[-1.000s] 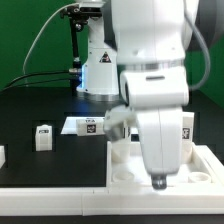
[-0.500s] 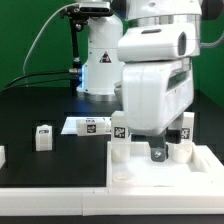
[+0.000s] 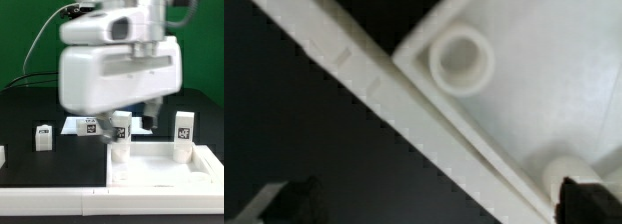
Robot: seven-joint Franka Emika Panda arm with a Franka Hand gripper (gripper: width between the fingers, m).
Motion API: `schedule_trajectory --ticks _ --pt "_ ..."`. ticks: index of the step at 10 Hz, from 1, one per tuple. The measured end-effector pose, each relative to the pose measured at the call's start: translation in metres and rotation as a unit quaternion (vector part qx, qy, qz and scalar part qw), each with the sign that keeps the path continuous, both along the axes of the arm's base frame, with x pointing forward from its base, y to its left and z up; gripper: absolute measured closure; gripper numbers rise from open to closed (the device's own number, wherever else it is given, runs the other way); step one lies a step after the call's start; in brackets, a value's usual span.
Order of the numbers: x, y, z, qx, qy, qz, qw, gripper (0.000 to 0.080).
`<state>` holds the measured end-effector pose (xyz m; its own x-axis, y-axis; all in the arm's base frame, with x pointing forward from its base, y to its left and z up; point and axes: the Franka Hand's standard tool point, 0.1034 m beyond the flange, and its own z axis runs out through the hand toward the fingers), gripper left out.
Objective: Assemble square table
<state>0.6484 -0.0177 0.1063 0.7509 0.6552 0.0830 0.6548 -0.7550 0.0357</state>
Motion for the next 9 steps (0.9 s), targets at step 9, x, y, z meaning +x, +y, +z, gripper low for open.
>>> schedule_trajectory --ticks 9 --pt "-0.037 -0.052 -0.001 0.038 0.013 -0.416 0.909 0.0151"
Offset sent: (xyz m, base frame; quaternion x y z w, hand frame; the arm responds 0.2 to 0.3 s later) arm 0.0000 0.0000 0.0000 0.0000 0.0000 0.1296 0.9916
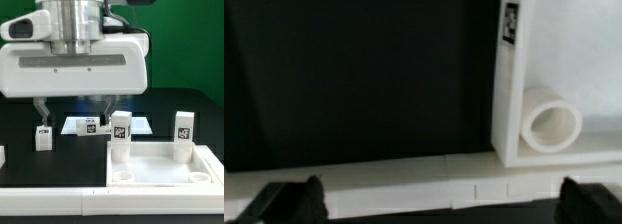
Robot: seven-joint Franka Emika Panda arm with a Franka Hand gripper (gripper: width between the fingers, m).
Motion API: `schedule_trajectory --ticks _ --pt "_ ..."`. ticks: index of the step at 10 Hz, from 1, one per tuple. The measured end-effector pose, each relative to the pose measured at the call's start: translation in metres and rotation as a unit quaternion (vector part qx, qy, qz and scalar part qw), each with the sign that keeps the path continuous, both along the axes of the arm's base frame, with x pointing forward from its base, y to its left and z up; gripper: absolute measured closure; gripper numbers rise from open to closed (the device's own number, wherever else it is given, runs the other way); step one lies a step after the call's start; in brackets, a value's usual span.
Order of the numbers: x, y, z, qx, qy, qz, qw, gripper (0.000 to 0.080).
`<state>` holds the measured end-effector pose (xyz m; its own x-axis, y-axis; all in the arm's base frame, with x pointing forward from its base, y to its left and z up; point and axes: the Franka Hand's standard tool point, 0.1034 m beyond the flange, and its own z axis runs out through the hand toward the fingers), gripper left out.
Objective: Assemble square table
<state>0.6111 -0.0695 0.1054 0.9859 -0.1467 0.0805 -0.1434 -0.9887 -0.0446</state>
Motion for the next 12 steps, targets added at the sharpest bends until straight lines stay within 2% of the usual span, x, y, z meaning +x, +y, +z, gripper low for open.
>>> schedule_trajectory --ticks 3,4,5,6,7,8,9,10,11,12 --pt "-0.002 0.001 -0.005 0.027 0.006 -0.12 0.992 0.0151" --pt "-0.007 -0.012 -0.01 0.041 0.012 -0.192 0.98 0.0151" --pt "-0.02 -0.028 -0.013 0.045 0.019 -0.231 0.972 0.0151" --pt "-0.042 -0.039 -0.021 0.061 0.031 -0.309 0.949 0.0151" --pt "-0.065 -0.043 -0.033 0.068 0.046 -0.369 0.926 0.0151" --pt "-0.059 -0.036 -0.032 0.064 0.036 -0.387 0.919 0.0151" --pt "-0.058 -0.032 -0.032 0.069 0.037 -0.395 0.915 0.0151" --pt "-0.059 -0.033 -0.033 0.069 0.038 -0.401 0.913 0.0151" --pt "-0.065 -0.032 -0.033 0.078 0.05 -0.415 0.905 0.0151" --pt "-0.077 -0.033 -0.031 0.096 0.077 -0.44 0.89 0.0151"
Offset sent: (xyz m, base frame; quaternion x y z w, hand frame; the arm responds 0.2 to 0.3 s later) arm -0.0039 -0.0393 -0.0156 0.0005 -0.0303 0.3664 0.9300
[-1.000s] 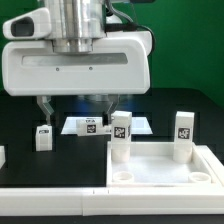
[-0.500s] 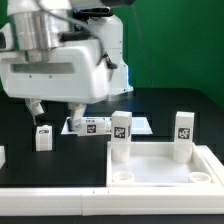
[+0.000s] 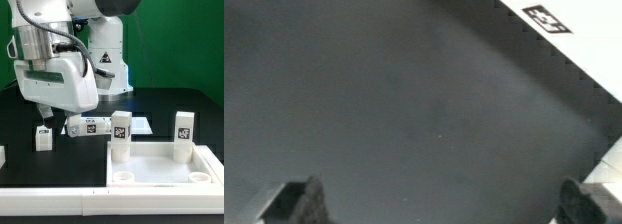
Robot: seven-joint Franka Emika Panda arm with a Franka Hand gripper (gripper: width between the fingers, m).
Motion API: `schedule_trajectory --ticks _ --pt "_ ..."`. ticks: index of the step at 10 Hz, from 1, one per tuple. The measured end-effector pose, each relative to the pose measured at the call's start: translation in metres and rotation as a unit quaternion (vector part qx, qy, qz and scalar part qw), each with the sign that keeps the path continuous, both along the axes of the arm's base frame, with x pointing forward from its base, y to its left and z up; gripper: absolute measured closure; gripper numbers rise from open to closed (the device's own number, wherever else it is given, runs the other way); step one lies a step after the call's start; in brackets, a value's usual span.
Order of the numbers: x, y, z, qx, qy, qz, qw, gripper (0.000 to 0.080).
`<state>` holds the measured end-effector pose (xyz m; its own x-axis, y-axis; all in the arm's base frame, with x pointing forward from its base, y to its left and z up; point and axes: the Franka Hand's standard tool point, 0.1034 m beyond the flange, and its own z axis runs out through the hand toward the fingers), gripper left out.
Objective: Assemble square table
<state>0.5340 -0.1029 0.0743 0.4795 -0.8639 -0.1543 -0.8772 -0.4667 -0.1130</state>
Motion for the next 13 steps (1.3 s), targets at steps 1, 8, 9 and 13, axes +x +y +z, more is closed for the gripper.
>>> schedule_trajectory --ticks 1,8,9,13 --pt "-0.019 0.002 0.003 0.032 0.032 -0.009 0.999 0.0151" --pt "-0.059 0.003 -0.003 0.07 0.069 -0.044 0.994 0.0151" --pt "-0.083 0.007 -0.014 0.082 0.086 -0.063 0.991 0.0151" --pt "-0.111 0.014 -0.03 0.089 0.095 -0.088 0.988 0.0151"
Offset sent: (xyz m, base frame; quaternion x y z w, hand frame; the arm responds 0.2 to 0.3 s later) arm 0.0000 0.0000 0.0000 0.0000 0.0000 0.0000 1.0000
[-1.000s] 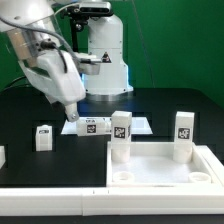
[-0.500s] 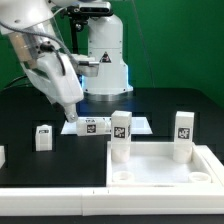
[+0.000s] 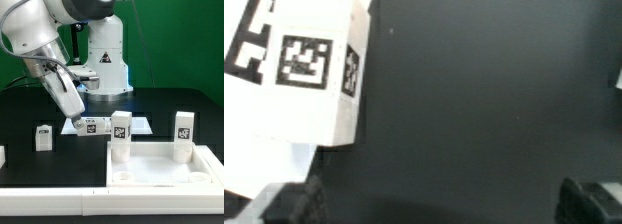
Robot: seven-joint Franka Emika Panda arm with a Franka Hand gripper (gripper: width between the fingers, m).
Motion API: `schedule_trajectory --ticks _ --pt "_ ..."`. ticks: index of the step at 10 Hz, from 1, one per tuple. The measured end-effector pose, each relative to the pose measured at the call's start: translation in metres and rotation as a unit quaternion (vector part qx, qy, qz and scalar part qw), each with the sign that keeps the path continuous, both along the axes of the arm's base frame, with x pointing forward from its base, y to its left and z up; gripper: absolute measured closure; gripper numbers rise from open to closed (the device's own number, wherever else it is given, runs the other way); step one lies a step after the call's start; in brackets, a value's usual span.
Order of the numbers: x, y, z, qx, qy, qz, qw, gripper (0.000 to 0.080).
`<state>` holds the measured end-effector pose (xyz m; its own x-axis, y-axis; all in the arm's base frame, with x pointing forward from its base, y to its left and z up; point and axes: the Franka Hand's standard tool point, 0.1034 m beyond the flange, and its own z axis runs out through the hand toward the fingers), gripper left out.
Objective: Assemble square table
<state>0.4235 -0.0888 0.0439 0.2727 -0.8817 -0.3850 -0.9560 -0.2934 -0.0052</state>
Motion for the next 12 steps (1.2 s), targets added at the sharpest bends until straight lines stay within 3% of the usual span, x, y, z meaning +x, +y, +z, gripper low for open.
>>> schedule_trajectory --ticks 1,3,6,9,11,12 --pt "-0.001 0.0 -0.001 0.0 0.001 0.0 1.0 0.0151" --pt "-0.03 0.001 -0.009 0.028 0.023 -0.016 0.999 0.0151" --pt "-0.059 0.006 -0.025 0.029 0.042 -0.025 0.998 0.0151" --pt "-0.064 0.015 -0.032 0.025 0.047 -0.022 0.998 0.0151" --pt "-0.064 0.015 -0.032 0.025 0.048 -0.022 0.998 0.0408" --pt "-0.064 0.015 -0.032 0.025 0.048 -0.022 0.998 0.0408"
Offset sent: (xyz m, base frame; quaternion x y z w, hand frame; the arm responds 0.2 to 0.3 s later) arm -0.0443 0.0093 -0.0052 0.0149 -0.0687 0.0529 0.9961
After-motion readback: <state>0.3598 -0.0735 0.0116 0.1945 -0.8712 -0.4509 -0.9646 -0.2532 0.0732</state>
